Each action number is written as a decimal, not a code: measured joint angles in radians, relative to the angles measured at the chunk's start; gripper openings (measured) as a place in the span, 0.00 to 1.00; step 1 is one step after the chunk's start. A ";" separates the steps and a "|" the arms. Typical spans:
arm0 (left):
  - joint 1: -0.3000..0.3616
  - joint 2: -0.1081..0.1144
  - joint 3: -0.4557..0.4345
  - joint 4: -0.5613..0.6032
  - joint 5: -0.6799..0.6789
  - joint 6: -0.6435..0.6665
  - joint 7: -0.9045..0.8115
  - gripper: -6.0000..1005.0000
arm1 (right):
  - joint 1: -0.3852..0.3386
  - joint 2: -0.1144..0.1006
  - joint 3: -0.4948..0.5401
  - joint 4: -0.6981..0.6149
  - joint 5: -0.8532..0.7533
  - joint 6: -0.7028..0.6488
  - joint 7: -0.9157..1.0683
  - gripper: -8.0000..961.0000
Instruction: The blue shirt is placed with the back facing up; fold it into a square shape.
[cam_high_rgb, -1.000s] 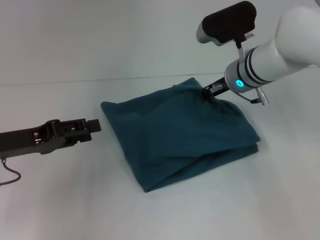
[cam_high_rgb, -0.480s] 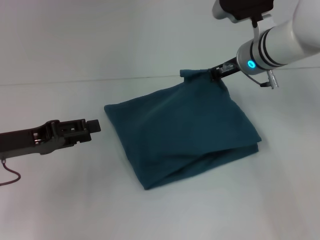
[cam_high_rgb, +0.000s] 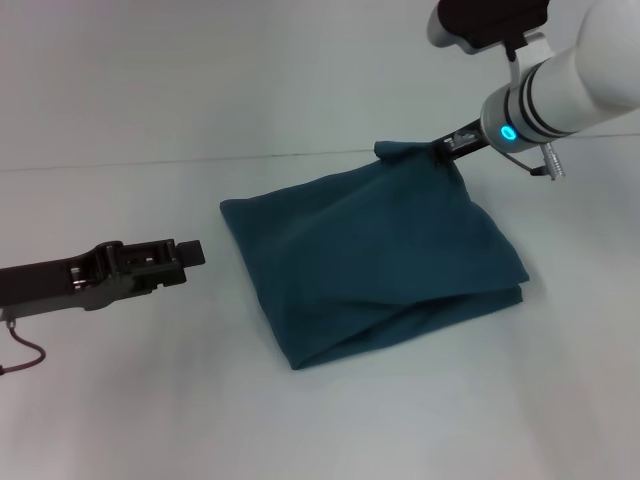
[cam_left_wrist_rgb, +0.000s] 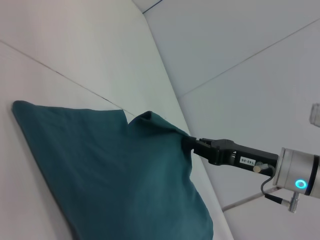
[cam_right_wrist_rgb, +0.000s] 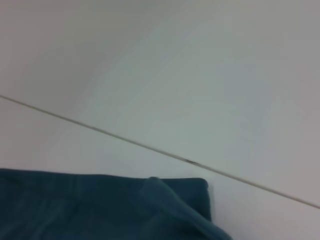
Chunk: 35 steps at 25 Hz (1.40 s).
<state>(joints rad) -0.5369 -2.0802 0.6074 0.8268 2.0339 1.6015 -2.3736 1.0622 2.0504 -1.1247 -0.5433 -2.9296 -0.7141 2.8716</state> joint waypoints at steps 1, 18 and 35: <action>0.000 0.000 0.000 0.000 0.000 0.000 0.000 0.59 | -0.003 -0.003 0.000 0.000 0.000 0.000 0.007 0.03; -0.012 0.001 0.000 0.000 -0.001 -0.002 -0.013 0.59 | -0.059 -0.138 0.316 -0.041 0.229 -0.327 -0.120 0.32; -0.058 -0.028 0.218 -0.067 0.063 -0.198 -0.183 0.65 | -0.252 -0.242 0.419 -0.055 0.728 -0.735 -0.324 0.59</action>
<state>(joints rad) -0.5952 -2.1080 0.8253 0.7603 2.0973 1.4035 -2.5569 0.8102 1.8088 -0.7059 -0.5984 -2.2018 -1.4494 2.5473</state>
